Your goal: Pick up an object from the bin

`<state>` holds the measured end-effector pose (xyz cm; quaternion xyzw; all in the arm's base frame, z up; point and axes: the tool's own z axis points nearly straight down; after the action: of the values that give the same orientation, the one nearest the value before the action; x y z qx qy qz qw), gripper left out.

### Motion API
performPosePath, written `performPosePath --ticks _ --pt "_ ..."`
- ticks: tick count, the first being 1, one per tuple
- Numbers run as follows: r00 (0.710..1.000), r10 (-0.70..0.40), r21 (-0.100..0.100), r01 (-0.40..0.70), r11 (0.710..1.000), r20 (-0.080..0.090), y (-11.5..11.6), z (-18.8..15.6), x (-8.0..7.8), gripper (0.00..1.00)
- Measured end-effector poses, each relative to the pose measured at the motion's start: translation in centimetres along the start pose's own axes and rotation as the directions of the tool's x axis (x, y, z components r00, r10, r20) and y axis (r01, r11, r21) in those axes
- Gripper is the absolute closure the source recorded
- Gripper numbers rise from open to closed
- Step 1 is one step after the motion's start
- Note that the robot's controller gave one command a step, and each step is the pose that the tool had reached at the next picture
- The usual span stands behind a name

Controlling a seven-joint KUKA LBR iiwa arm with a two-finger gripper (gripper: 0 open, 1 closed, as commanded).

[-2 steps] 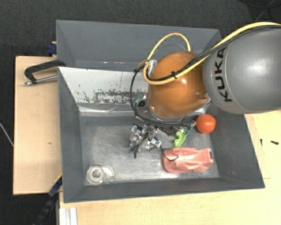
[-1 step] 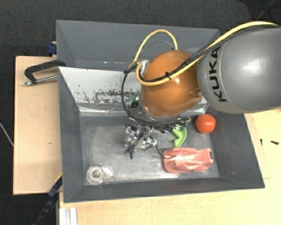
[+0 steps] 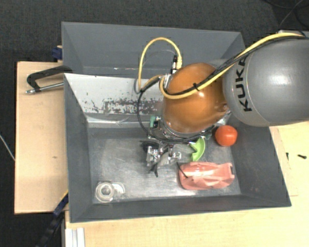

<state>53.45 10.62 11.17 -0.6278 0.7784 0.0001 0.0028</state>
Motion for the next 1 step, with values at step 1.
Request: performPosePath --ticks 1 --pt "0.985 -0.171 -0.001 0.171 0.985 -0.005 -0.62 2.25 -0.66 1.00"
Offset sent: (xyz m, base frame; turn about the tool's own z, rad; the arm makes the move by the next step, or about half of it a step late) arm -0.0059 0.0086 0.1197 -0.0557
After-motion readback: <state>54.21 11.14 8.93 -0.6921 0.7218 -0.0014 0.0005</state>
